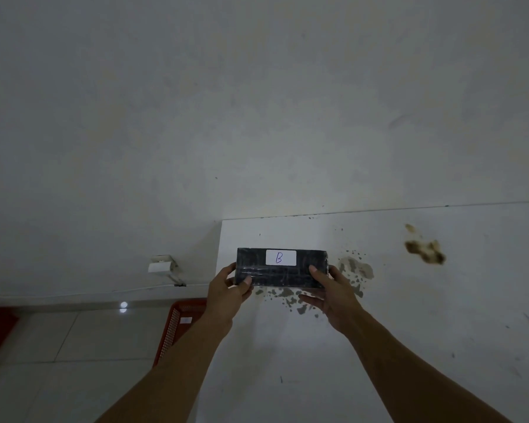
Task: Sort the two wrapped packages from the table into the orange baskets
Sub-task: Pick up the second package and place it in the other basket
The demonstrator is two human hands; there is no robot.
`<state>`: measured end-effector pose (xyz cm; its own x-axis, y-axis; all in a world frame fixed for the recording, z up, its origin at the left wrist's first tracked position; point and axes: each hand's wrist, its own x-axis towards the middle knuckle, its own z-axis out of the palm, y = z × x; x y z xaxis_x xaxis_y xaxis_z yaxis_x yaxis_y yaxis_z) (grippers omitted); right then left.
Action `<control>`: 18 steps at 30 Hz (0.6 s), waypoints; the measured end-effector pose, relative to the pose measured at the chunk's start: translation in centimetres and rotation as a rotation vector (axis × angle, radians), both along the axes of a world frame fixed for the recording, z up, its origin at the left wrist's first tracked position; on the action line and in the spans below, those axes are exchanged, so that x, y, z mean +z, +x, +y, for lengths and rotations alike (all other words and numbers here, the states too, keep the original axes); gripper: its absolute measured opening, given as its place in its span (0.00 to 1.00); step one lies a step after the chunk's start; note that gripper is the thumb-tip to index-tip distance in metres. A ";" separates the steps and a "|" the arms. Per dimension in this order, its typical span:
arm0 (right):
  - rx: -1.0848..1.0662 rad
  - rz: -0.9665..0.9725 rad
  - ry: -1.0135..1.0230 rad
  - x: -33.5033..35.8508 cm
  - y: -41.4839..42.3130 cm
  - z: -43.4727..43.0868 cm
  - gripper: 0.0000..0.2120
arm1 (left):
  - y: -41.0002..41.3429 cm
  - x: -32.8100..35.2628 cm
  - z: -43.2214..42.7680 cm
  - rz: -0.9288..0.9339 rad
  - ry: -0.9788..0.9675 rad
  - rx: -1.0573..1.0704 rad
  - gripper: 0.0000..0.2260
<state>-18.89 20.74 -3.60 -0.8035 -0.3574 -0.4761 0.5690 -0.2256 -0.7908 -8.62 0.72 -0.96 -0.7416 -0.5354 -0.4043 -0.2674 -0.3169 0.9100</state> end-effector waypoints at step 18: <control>0.121 0.003 0.038 0.2 5.1 -4.9 0.13 | 6.7 0.9 -3.2 0.049 0.026 0.147 0.21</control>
